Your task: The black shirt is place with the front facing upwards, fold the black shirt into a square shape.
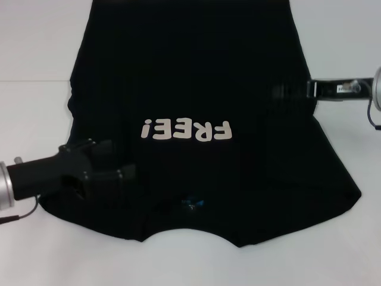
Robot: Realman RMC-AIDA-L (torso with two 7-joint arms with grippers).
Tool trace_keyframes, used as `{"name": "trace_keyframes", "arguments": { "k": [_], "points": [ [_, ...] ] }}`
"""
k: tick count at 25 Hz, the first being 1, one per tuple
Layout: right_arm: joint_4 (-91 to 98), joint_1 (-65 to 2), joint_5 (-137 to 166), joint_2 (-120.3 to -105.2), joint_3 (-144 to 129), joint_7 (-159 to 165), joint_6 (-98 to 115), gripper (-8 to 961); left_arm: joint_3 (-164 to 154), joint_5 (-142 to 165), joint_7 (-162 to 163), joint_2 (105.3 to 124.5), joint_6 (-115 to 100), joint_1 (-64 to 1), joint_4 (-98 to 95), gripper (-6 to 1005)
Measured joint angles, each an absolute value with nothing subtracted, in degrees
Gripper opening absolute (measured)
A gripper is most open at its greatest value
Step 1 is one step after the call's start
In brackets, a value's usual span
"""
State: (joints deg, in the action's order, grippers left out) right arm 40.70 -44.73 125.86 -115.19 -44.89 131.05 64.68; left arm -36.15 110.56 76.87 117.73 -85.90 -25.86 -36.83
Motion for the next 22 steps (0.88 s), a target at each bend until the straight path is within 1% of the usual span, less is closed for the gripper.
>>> {"name": "trace_keyframes", "arguments": {
  "k": [4,7,10,12,13,14,16,19,22],
  "points": [
    [41.0,-40.1,119.2,-116.06,-44.9,116.4,69.0,567,-35.1,110.6,86.9,116.65,-87.0,-26.1,-36.9,949],
    [41.6,-35.9,115.5,-117.35,-44.8,102.1,73.9,716,-34.9,110.9,95.5,115.30,-88.0,-26.1,-37.1,947],
    [41.7,-32.4,113.4,-118.65,-44.7,90.8,77.0,904,-35.4,112.2,105.7,113.57,-88.1,-26.6,-37.2,944],
    [41.6,-30.6,113.0,-119.23,-44.7,84.3,78.1,904,-35.4,114.0,112.7,112.23,-87.7,-27.2,-37.4,943],
    [41.4,-30.0,113.0,-119.39,-44.8,81.8,78.5,903,-35.3,114.8,114.9,111.84,-87.5,-27.5,-37.5,942],
    [41.0,-29.3,113.0,-119.55,-44.9,79.4,78.8,903,-35.3,114.8,114.9,111.84,-87.5,-27.5,-37.5,941],
    [40.1,-28.6,113.2,-119.64,-45.2,75.3,79.7,903,-35.1,122.1,128.9,109.93,-86.3,-29.0,-39.0,939],
    [38.8,-27.5,113.5,-119.78,-45.2,70.5,81.6,902,-35.0,127.8,137.2,109.00,-86.4,-29.9,-40.9,936],
    [37.3,-27.0,113.5,-119.82,-45.2,67.0,81.5,901,-35.1,132.1,143.0,108.73,-86.9,-30.0,-44.1,934]
  ]
}}
